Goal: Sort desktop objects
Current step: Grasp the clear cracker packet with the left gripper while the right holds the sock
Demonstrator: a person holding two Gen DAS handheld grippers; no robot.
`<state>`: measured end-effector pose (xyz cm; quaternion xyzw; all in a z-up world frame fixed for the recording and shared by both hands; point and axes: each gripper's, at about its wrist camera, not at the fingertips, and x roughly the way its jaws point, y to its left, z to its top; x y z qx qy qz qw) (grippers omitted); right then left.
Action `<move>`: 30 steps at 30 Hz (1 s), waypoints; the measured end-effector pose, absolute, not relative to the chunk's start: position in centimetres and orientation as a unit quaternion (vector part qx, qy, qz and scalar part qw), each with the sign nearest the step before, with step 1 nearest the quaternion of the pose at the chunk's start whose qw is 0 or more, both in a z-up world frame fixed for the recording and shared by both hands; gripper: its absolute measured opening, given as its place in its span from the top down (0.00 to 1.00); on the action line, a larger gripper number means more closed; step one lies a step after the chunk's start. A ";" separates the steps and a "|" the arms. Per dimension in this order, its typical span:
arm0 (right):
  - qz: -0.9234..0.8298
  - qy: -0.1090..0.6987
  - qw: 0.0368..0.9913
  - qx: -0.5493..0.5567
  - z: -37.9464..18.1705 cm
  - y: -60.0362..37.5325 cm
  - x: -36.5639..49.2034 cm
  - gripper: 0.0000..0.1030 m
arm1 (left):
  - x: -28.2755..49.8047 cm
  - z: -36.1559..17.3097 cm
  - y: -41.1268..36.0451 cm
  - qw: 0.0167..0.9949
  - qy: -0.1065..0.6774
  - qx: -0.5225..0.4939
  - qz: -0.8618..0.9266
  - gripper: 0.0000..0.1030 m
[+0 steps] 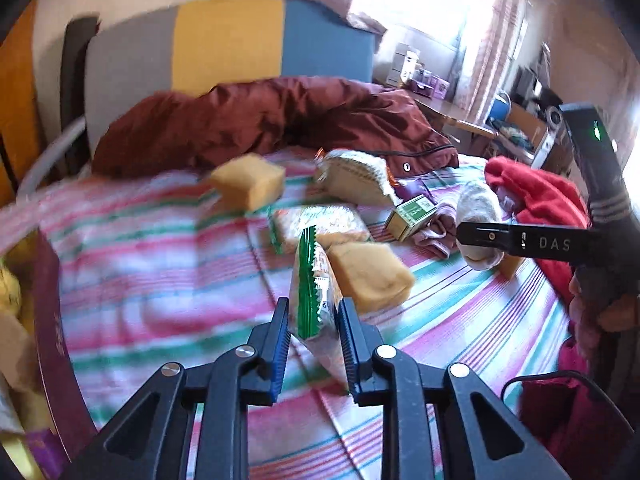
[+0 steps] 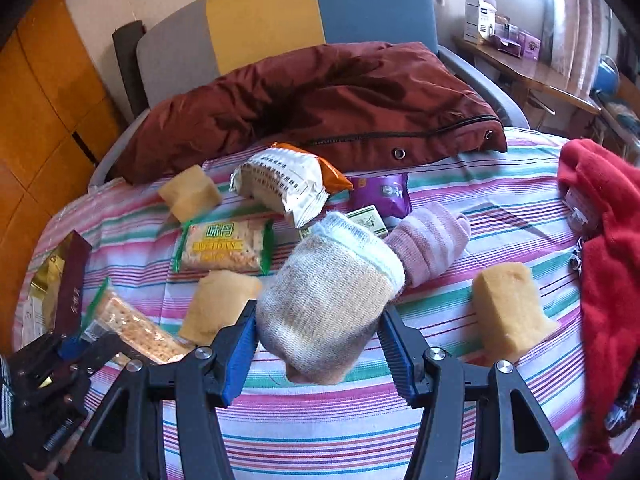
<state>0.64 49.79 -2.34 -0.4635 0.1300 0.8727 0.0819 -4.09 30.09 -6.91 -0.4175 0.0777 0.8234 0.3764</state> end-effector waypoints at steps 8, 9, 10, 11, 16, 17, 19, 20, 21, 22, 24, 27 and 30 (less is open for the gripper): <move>0.873 0.137 0.093 -0.459 -2.3 50.3 0.9 0.43 | -5.6 -8.7 26.7 0.347 0.022 -0.475 0.808 0.68; 0.874 0.137 0.093 -0.458 -2.2 50.3 1.0 0.43 | -5.8 -8.8 26.4 0.317 0.032 -0.472 0.822 0.67; 0.874 0.137 0.093 -0.457 -2.2 50.3 1.0 0.43 | -5.8 -8.6 26.1 0.296 0.053 -0.459 0.836 0.61; 0.874 0.139 0.091 -0.456 -2.1 50.3 1.0 0.43 | -5.7 -8.5 26.0 0.288 0.077 -0.447 0.843 0.54; 0.877 0.143 0.085 -0.450 -1.8 50.3 1.1 0.43 | -4.8 -8.3 25.8 0.355 0.156 -0.424 0.819 0.47; 0.877 0.144 0.083 -0.450 -1.8 50.3 1.1 0.43 | -4.7 -8.2 26.1 0.371 0.176 -0.416 0.811 0.46; 0.877 0.144 0.080 -0.451 -1.8 50.1 1.1 0.43 | -4.0 -8.3 27.1 0.416 0.250 -0.400 0.778 0.40; 0.877 0.144 0.079 -0.452 -1.8 50.1 1.1 0.43 | -3.6 -8.4 27.7 0.427 0.294 -0.382 0.765 0.37; 0.877 0.145 0.079 -0.452 -1.8 50.1 1.1 0.42 | -3.4 -8.6 28.1 0.437 0.318 -0.375 0.753 0.36; 0.876 0.145 0.079 -0.453 -1.9 50.1 1.1 0.42 | -3.3 -9.0 28.7 0.447 0.353 -0.367 0.735 0.33; 0.874 0.147 0.081 -0.456 -2.0 50.2 1.0 0.42 | -3.6 -9.5 29.7 0.459 0.395 -0.355 0.712 0.30; 0.872 0.153 0.085 -0.458 -2.1 50.5 1.0 0.42 | -4.3 -10.2 30.7 0.479 0.418 -0.356 0.685 0.28; 0.869 0.159 0.088 -0.461 -2.2 50.9 0.9 0.42 | -4.5 -11.1 31.5 0.506 0.437 -0.360 0.651 0.28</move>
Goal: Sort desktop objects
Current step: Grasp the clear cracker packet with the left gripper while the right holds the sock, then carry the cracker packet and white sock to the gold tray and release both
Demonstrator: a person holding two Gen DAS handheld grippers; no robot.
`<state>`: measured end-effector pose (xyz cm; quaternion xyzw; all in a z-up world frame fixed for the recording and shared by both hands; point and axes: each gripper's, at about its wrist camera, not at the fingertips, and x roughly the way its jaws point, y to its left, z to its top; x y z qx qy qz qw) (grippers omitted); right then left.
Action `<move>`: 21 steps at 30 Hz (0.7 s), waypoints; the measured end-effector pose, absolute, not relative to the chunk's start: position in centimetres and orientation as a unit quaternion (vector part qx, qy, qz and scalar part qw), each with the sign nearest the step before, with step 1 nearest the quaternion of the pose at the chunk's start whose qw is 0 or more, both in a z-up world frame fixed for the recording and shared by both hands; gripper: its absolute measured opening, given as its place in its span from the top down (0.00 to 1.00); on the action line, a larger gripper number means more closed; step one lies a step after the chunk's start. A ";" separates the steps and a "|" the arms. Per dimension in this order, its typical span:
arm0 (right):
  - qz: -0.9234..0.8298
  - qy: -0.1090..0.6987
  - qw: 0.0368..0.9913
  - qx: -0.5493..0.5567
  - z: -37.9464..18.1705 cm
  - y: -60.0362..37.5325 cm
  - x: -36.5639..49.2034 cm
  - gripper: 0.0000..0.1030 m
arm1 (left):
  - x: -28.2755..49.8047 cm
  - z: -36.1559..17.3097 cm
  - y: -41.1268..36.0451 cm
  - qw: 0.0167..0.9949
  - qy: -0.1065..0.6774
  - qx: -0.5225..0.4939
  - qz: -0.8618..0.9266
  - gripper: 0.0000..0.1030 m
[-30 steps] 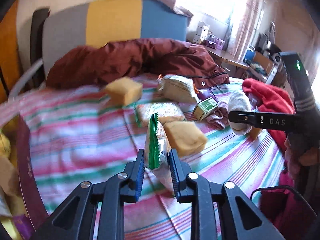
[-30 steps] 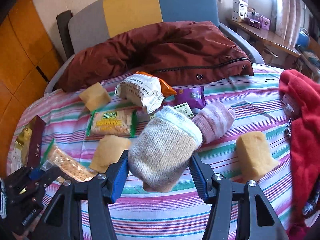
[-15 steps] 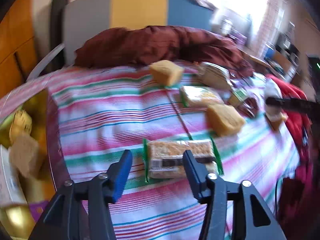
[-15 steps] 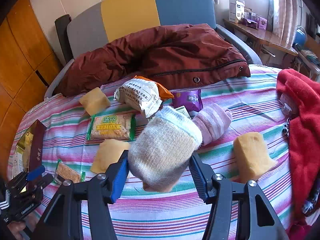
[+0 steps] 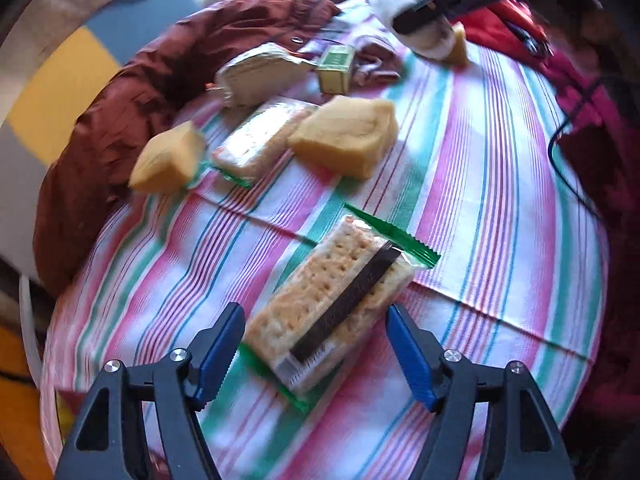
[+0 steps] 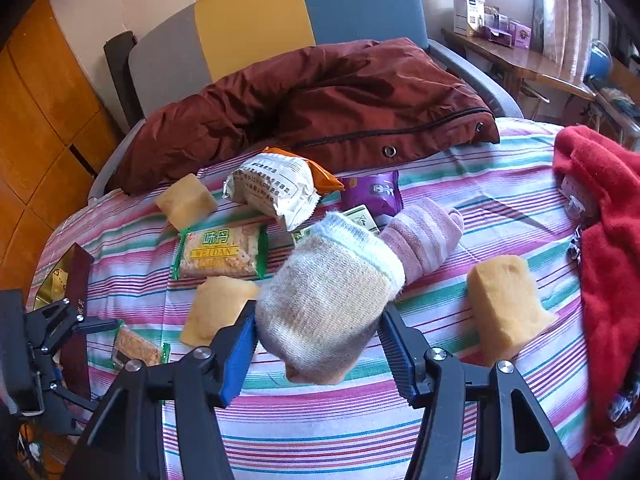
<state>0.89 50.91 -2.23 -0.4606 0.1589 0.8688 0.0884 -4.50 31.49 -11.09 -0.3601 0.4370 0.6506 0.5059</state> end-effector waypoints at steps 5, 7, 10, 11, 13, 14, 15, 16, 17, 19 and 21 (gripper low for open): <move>0.866 0.158 0.092 -0.466 -2.5 51.1 0.7 0.42 | -6.1 -11.4 32.1 0.526 0.395 -0.402 0.637 0.40; 0.865 0.154 0.092 -0.468 -2.6 51.1 0.5 0.42 | -6.9 -11.5 31.9 0.528 0.362 -0.424 0.640 0.48; 0.865 0.152 0.091 -0.469 -2.7 51.0 0.5 0.42 | -6.7 -11.4 31.4 0.513 0.342 -0.423 0.664 0.52; 0.866 0.150 0.090 -0.469 -2.7 50.9 0.5 0.42 | -6.4 -11.3 31.2 0.506 0.337 -0.421 0.674 0.52; 0.867 0.146 0.087 -0.468 -2.6 50.7 0.5 0.42 | -5.8 -11.0 30.7 0.496 0.320 -0.423 0.687 0.52; 0.870 0.143 0.081 -0.465 -2.5 50.4 0.5 0.42 | -5.4 -10.8 30.3 0.484 0.314 -0.419 0.701 0.52; 0.871 0.141 0.078 -0.464 -2.4 50.2 0.6 0.42 | -5.0 -10.5 30.0 0.479 0.307 -0.416 0.709 0.52; 0.875 0.135 0.071 -0.460 -2.3 49.8 0.6 0.42 | -4.5 -9.8 29.4 0.474 0.288 -0.414 0.722 0.52; 0.877 0.131 0.066 -0.458 -2.2 49.5 0.6 0.42 | -4.2 -9.3 28.8 0.464 0.275 -0.411 0.735 0.52; 0.880 0.124 0.053 -0.454 -2.0 48.9 0.5 0.42 | -3.3 -8.0 27.6 0.446 0.250 -0.403 0.759 0.52; 0.883 0.118 0.037 -0.452 -1.8 48.0 0.5 0.42 | -2.8 -6.5 26.1 0.432 0.215 -0.398 0.780 0.52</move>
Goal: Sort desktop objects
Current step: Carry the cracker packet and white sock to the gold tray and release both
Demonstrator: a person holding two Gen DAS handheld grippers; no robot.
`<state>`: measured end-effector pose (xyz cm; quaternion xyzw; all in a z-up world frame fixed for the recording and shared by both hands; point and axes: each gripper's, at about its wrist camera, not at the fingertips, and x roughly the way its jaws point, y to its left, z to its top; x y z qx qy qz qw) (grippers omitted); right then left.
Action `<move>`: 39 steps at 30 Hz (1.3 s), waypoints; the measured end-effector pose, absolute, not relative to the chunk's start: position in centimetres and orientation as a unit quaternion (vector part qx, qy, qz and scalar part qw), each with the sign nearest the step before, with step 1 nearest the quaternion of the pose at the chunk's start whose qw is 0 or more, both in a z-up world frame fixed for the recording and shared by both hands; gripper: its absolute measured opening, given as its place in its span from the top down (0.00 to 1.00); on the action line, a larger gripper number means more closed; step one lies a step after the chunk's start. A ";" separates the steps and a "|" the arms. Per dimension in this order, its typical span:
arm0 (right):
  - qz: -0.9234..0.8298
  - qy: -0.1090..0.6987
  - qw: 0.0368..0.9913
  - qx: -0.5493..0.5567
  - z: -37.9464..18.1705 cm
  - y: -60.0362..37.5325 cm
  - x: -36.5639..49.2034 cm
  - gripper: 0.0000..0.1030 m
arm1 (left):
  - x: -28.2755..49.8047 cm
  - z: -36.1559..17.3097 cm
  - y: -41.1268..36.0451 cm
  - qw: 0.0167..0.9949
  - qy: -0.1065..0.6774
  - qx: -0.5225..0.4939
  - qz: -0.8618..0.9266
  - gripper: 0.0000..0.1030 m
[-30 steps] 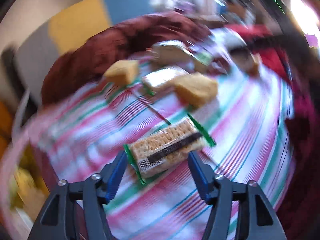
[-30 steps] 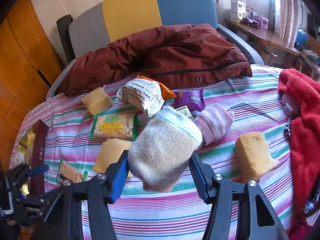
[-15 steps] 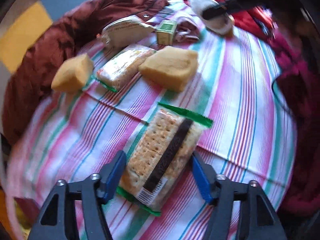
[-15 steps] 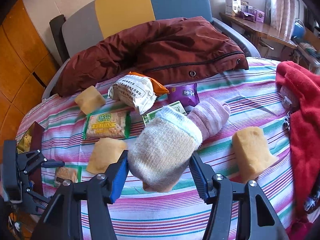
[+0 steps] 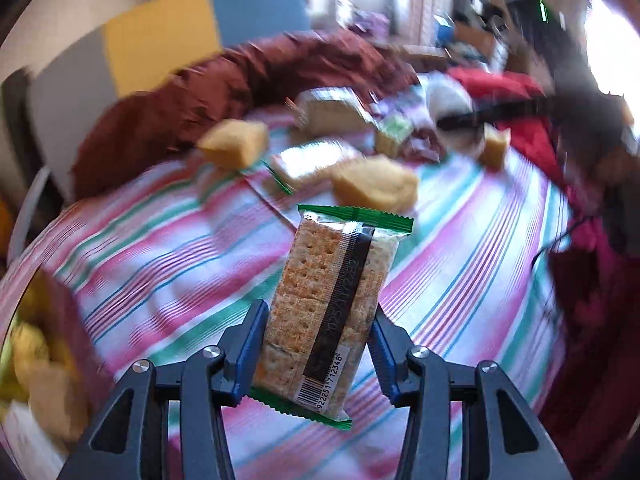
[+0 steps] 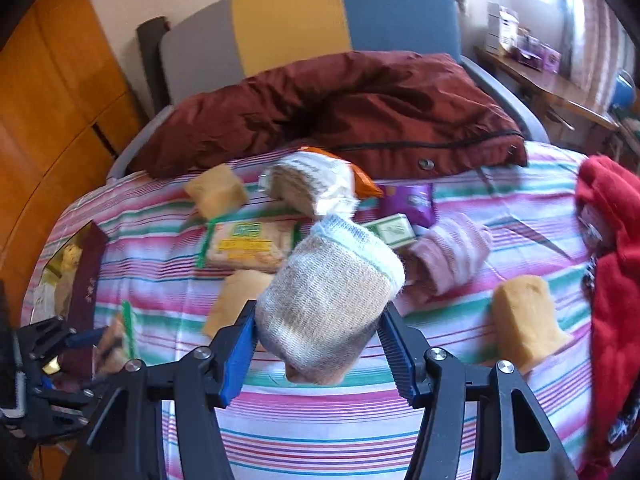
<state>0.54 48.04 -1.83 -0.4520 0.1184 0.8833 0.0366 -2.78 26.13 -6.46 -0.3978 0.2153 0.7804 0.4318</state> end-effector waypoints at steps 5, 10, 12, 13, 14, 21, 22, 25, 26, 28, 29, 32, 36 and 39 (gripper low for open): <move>0.890 0.096 -0.003 -0.445 -1.2 45.4 0.7 0.42 | -3.3 -3.4 22.0 0.375 0.161 -0.373 0.833 0.52; 0.894 0.104 -0.044 -0.434 0.3 41.6 1.1 0.42 | -3.3 -1.2 17.6 0.302 0.133 -0.348 0.877 0.52; 0.895 0.102 -0.063 -0.429 0.9 39.8 1.2 0.42 | -3.8 -1.0 15.9 0.277 0.120 -0.350 0.887 0.52; 0.896 0.100 -0.074 -0.427 1.3 38.7 1.2 0.42 | -4.0 -1.0 15.3 0.267 0.113 -0.352 0.890 0.52; 0.896 0.097 -0.089 -0.423 1.7 37.3 1.2 0.42 | -4.3 -1.0 14.3 0.255 0.106 -0.354 0.894 0.52; 0.892 0.081 -0.178 -0.408 3.3 28.2 0.8 0.42 | -4.8 -1.1 8.7 0.188 0.068 -0.360 0.911 0.52; 0.890 0.077 -0.187 -0.408 3.3 27.0 0.7 0.42 | -4.8 -1.2 8.1 0.180 0.065 -0.361 0.913 0.52; 0.886 0.071 -0.213 -0.405 3.5 23.9 0.5 0.42 | -5.0 -1.5 6.0 0.156 0.053 -0.365 0.916 0.52; 0.885 0.067 -0.222 -0.404 3.5 22.6 0.4 0.42 | -5.1 -1.7 5.4 0.149 0.050 -0.367 0.917 0.52; 0.882 0.066 -0.234 -0.404 3.4 21.0 0.1 0.42 | -5.1 -1.9 4.0 0.134 0.040 -0.368 0.919 0.52; 0.880 0.068 -0.240 -0.404 3.3 20.1 0.0 0.42 | -5.1 -2.0 3.6 0.128 0.038 -0.368 0.920 0.52; 0.875 0.069 -0.255 -0.405 3.1 17.9 -0.3 0.42 | -5.3 -2.3 1.9 0.106 0.030 -0.370 0.922 0.52; 0.871 0.061 -0.266 -0.408 2.7 15.7 -0.7 0.42 | -5.7 -2.7 -0.5 0.075 0.016 -0.374 0.924 0.52; 0.870 0.052 -0.269 -0.411 2.4 14.2 -1.0 0.42 | -6.1 -2.9 -1.6 0.057 0.010 -0.375 0.925 0.52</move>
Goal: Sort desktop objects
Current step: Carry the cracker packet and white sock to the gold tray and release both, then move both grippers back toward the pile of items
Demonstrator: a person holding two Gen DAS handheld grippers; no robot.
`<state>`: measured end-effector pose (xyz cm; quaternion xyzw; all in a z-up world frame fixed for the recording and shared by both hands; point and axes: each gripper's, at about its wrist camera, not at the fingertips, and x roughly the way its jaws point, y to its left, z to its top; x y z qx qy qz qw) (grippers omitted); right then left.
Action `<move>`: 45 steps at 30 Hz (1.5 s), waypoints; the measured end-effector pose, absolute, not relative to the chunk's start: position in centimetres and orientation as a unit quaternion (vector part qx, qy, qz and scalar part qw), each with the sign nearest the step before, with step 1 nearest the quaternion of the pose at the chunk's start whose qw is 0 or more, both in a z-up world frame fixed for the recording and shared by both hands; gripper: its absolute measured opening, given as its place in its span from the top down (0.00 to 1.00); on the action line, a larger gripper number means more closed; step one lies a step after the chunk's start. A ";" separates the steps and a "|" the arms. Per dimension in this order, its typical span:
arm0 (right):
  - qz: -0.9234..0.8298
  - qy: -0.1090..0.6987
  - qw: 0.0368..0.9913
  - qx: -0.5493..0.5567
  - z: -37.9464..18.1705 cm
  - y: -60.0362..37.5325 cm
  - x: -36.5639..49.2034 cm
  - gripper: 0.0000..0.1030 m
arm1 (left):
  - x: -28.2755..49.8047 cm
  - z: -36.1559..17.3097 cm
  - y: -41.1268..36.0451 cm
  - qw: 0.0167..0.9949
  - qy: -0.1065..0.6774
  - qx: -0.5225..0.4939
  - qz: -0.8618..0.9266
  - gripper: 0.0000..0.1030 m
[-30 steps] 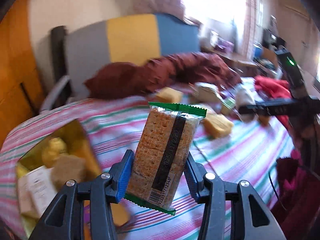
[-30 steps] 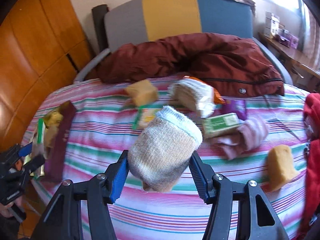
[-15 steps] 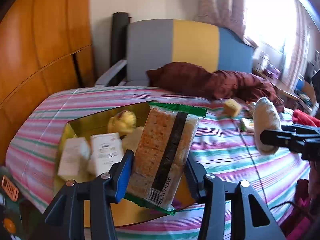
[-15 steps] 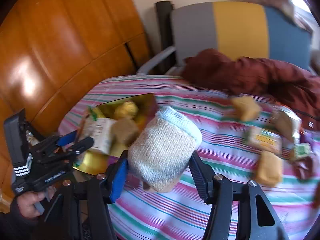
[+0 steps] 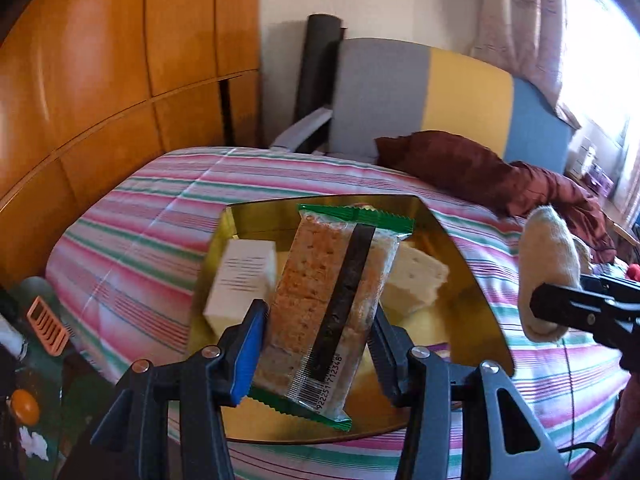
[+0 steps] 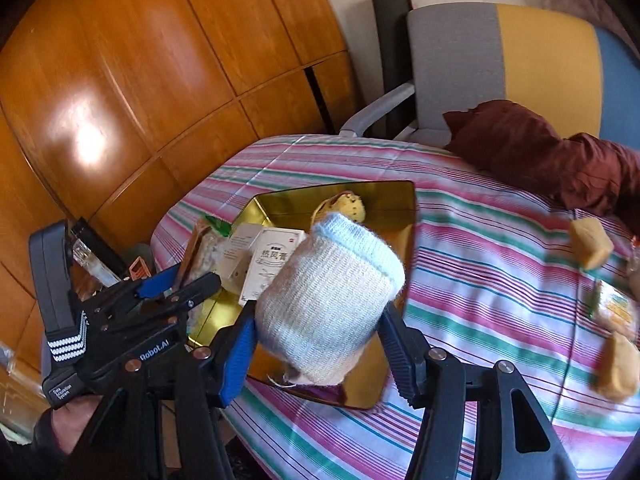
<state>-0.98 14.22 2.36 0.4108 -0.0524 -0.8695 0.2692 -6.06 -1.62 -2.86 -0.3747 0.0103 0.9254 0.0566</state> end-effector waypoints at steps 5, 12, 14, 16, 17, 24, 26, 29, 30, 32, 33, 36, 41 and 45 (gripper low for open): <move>-0.866 -0.053 0.273 0.416 1.8 12.6 -1.9 0.41 | -6.7 -3.4 -3.0 0.039 0.003 -0.382 0.924 0.52; -0.863 -0.067 0.280 0.416 1.4 11.0 -2.9 0.32 | -6.9 -3.7 -4.1 0.023 -0.007 -0.383 0.923 0.43; -0.863 -0.061 0.283 0.415 1.4 10.8 -2.6 0.32 | -6.9 -3.7 -4.3 0.019 -0.007 -0.383 0.924 0.43; -0.863 -0.056 0.282 0.416 1.2 10.7 -2.3 0.32 | -6.9 -3.7 -4.4 0.020 -0.011 -0.383 0.924 0.43; -0.862 -0.054 0.282 0.417 1.1 10.7 -2.1 0.32 | -6.7 -3.7 -4.4 0.020 -0.012 -0.382 0.924 0.43; -0.865 -0.060 0.272 0.418 0.8 11.6 -1.1 0.32 | -6.0 -3.0 -3.9 0.030 -0.010 -0.374 0.927 0.43; -0.867 -0.059 0.268 0.415 0.9 11.8 -0.8 0.32 | -5.8 -2.7 -3.7 0.032 -0.010 -0.370 0.928 0.43; -0.875 -0.049 0.261 0.405 1.4 11.8 -0.2 0.32 | -5.4 -2.4 -3.3 0.035 -0.005 -0.366 0.930 0.43; -0.877 -0.045 0.259 0.402 1.6 11.8 0.0 0.32 | -5.3 -2.3 -3.1 0.036 -0.005 -0.364 0.931 0.43; -0.883 -0.036 0.254 0.392 2.0 11.9 0.4 0.32 | -5.1 -2.2 -3.0 0.046 -0.013 -0.363 0.931 0.43; -0.886 -0.031 0.252 0.388 2.2 11.9 0.7 0.31 | -5.1 -2.1 -2.8 0.049 -0.016 -0.364 0.930 0.43; -0.893 -0.020 0.245 0.378 2.6 12.2 1.3 0.29 | -5.1 -2.2 -2.5 0.059 -0.023 -0.369 0.927 0.43; -0.901 -0.003 0.226 0.371 2.8 12.6 1.8 0.27 | -4.9 -2.4 -1.7 0.076 -0.023 -0.374 0.924 0.43; -0.905 -0.005 0.211 0.370 2.8 13.6 2.0 0.25 | -4.5 -2.4 -0.7 0.084 -0.004 -0.369 0.925 0.42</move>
